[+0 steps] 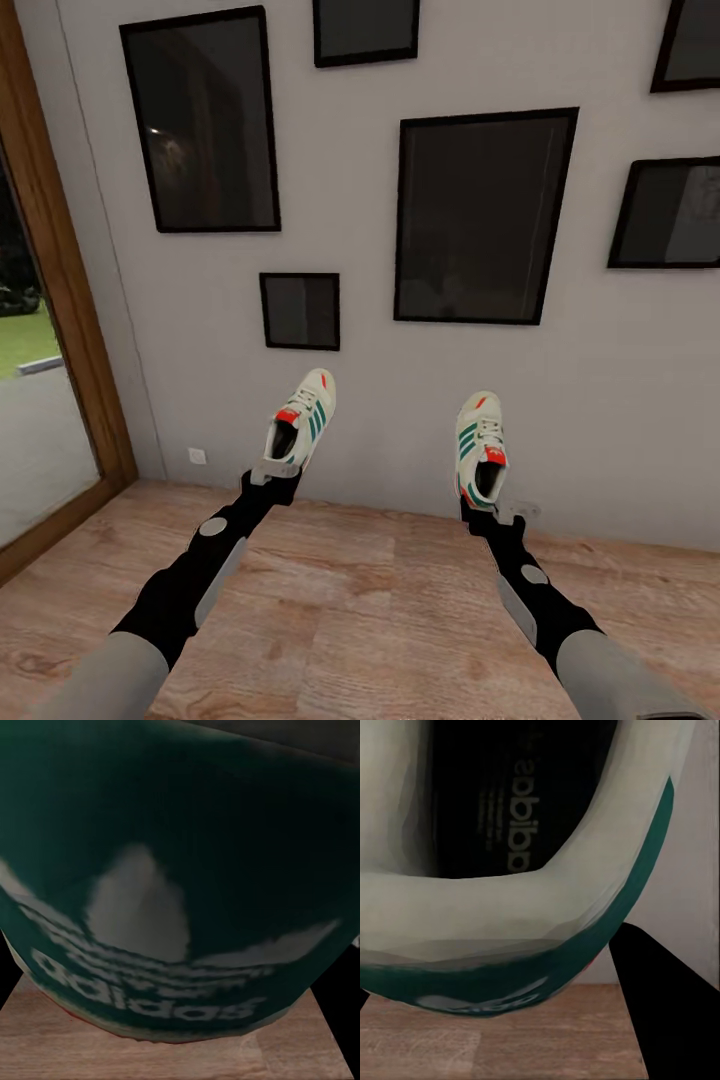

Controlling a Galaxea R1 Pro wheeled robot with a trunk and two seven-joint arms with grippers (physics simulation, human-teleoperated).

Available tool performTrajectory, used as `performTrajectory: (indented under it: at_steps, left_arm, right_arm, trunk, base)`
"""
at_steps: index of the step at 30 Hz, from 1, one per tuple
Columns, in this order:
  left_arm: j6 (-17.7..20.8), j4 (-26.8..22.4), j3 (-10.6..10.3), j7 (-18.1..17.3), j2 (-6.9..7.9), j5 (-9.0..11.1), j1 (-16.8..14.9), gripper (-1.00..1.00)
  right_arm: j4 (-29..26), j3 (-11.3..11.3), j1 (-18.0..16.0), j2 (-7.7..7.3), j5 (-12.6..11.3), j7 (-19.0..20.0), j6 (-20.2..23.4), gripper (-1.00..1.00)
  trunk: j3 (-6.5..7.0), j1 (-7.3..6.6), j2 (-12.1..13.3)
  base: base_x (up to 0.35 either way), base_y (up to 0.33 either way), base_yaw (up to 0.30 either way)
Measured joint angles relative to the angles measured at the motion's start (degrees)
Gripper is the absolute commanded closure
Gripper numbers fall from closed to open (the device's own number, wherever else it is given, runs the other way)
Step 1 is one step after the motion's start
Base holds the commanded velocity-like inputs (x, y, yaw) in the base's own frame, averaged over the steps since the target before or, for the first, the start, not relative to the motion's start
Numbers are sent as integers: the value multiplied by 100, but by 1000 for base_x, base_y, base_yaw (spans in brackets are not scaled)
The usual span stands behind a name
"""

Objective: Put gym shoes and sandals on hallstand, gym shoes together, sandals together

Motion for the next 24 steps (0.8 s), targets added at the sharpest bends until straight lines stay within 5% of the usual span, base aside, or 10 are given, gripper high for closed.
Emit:
performTrajectory:
  at_steps: [4,7,13,19,24]
  left_arm:
    - [-1087,-12,-17,-2,-1,-1,347,100]
    - [-1460,-12,-40,4,0,-1,488,100]
    - [-1595,-12,-211,4,-1,-4,536,100]
    - [-1610,-12,-706,16,0,-4,539,100]
    - [-1608,-12,-746,18,0,7,539,100]
  right_arm:
    - [3,-5,-1,0,0,0,0,100]
    - [3,-7,-1,0,0,-1,1,100]
    - [3,-8,-1,-3,-3,-1,0,100]
    - [3,-8,-1,-6,-3,0,0,100]
    - [3,-8,-1,-8,-6,0,0,100]
  trunk:
    - [-1,0,0]
    - [-1,0,0]
    - [0,0,0]
    - [0,0,0]
    - [0,0,0]
  base:
    - [0,0,-300]
    - [0,0,-300]
    - [0,0,-300]
    - [0,0,-300]
    - [0,0,-300]
